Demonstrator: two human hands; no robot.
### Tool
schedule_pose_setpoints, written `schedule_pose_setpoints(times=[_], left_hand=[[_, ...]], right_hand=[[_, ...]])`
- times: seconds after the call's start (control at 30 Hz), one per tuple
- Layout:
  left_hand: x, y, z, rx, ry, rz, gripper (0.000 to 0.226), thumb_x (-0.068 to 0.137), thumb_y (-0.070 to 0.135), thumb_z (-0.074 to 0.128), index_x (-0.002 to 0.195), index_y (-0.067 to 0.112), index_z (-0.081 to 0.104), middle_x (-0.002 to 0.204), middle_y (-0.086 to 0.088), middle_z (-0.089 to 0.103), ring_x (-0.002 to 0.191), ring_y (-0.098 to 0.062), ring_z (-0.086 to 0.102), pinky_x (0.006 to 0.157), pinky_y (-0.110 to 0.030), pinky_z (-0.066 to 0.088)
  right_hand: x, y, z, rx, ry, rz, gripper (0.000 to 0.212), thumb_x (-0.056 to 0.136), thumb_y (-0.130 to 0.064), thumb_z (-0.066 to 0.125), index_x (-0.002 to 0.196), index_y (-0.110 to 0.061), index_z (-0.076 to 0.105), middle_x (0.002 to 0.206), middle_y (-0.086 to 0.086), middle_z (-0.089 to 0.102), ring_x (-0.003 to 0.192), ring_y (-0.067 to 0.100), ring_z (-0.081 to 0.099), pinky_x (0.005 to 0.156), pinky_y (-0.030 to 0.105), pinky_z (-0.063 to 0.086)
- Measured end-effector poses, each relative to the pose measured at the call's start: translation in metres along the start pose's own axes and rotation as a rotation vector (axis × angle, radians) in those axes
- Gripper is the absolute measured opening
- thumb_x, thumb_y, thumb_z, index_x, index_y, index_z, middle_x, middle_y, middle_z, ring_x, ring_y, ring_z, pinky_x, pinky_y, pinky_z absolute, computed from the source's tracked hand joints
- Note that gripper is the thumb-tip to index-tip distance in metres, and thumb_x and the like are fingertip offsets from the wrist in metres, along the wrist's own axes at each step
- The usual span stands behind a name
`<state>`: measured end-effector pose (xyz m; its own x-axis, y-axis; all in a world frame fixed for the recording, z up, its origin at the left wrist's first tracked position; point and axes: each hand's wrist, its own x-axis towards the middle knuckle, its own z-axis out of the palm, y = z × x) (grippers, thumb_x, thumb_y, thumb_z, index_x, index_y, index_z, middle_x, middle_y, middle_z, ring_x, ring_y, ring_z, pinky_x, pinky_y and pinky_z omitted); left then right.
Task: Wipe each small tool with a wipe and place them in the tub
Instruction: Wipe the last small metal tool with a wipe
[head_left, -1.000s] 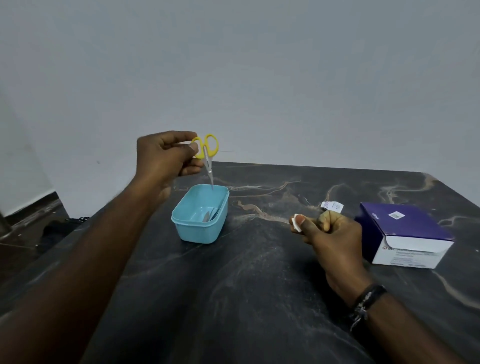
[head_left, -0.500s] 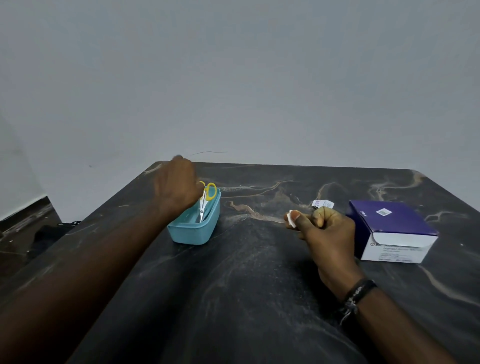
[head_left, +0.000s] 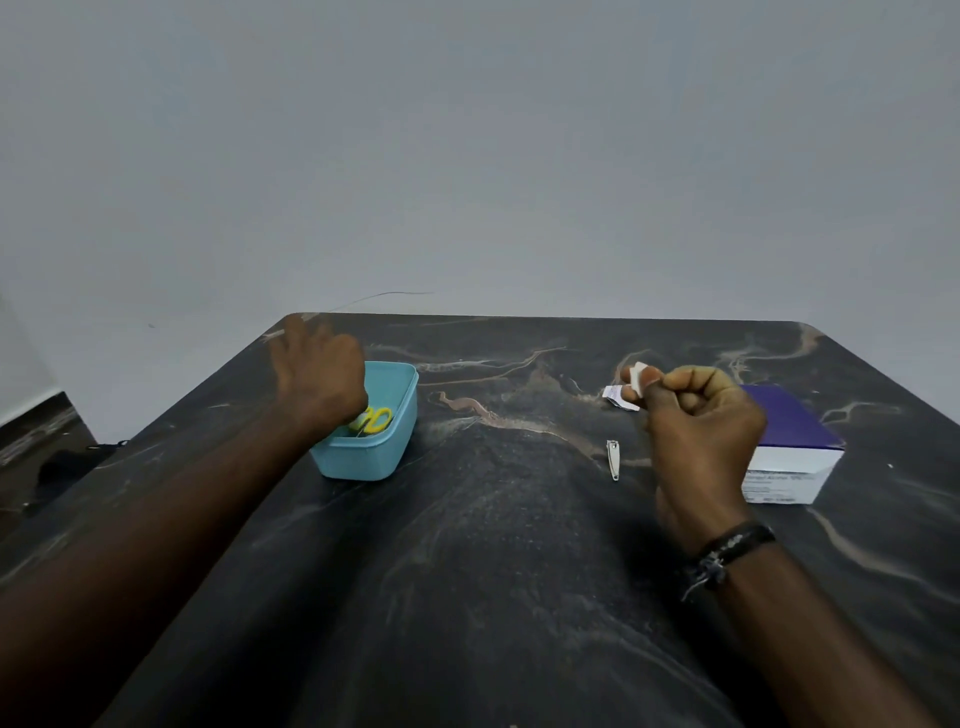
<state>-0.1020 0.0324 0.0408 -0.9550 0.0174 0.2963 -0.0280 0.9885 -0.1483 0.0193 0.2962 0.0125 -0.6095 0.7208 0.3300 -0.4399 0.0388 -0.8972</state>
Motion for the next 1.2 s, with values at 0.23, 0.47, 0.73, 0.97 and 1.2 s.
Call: schedule_pose_setpoints(times=[0.23, 0.47, 0.73, 0.97, 1.2], left_hand=[[-0.032, 0.034, -0.024, -0.195, 0.496, 0.221, 0.008, 0.073, 0.01, 0.068, 0.078, 0.01, 0.074, 0.109, -0.014, 0.062, 0.105, -0.038, 0.044, 0.075, -0.044, 0.036], [-0.075, 0.144, -0.016, -0.695, -0.031, 0.331, 0.016, 0.085, 0.03, 0.066, 0.079, 0.015, 0.069, 0.076, -0.003, 0.066, 0.071, -0.022, 0.066, 0.068, -0.033, 0.055], [-0.082, 0.184, -0.026, -0.654, -0.233, 0.288, 0.011, 0.086, 0.02, 0.065, 0.086, 0.011, 0.059, 0.099, -0.012, 0.068, 0.095, -0.031, 0.065, 0.072, -0.033, 0.046], [-0.076, 0.192, -0.031, -0.671, -0.308, 0.363, 0.02, 0.093, 0.029, 0.051, 0.079, 0.016, 0.056, 0.093, -0.007, 0.068, 0.089, -0.027, 0.065, 0.072, -0.033, 0.048], [-0.076, 0.153, -0.007, -1.189, -0.347, 0.25, 0.017, 0.088, 0.015, 0.069, 0.077, 0.003, 0.064, 0.066, -0.013, 0.066, 0.05, -0.023, 0.063, 0.048, -0.028, 0.05]], right_hand=[[-0.001, -0.003, 0.002, 0.033, 0.012, -0.049, 0.02, 0.085, 0.001, 0.068, 0.078, -0.015, 0.06, 0.073, 0.002, 0.07, 0.065, 0.003, 0.07, 0.062, 0.016, 0.051], [-0.004, -0.006, 0.003, 0.023, 0.033, -0.082, 0.015, 0.086, -0.005, 0.07, 0.083, -0.017, 0.062, 0.067, -0.008, 0.07, 0.065, 0.002, 0.069, 0.06, 0.014, 0.05], [-0.008, -0.004, 0.005, -0.027, 0.033, -0.112, 0.016, 0.087, -0.001, 0.068, 0.083, -0.017, 0.063, 0.073, -0.006, 0.07, 0.067, 0.001, 0.07, 0.061, 0.013, 0.051], [-0.009, -0.002, 0.007, -0.028, 0.032, -0.089, 0.013, 0.086, -0.005, 0.07, 0.083, -0.016, 0.065, 0.072, -0.003, 0.072, 0.068, 0.006, 0.072, 0.062, 0.018, 0.053], [-0.01, 0.002, 0.005, -0.059, -0.059, -0.099, 0.016, 0.086, 0.001, 0.068, 0.084, -0.015, 0.067, 0.076, -0.002, 0.073, 0.073, 0.01, 0.073, 0.067, 0.021, 0.056]])
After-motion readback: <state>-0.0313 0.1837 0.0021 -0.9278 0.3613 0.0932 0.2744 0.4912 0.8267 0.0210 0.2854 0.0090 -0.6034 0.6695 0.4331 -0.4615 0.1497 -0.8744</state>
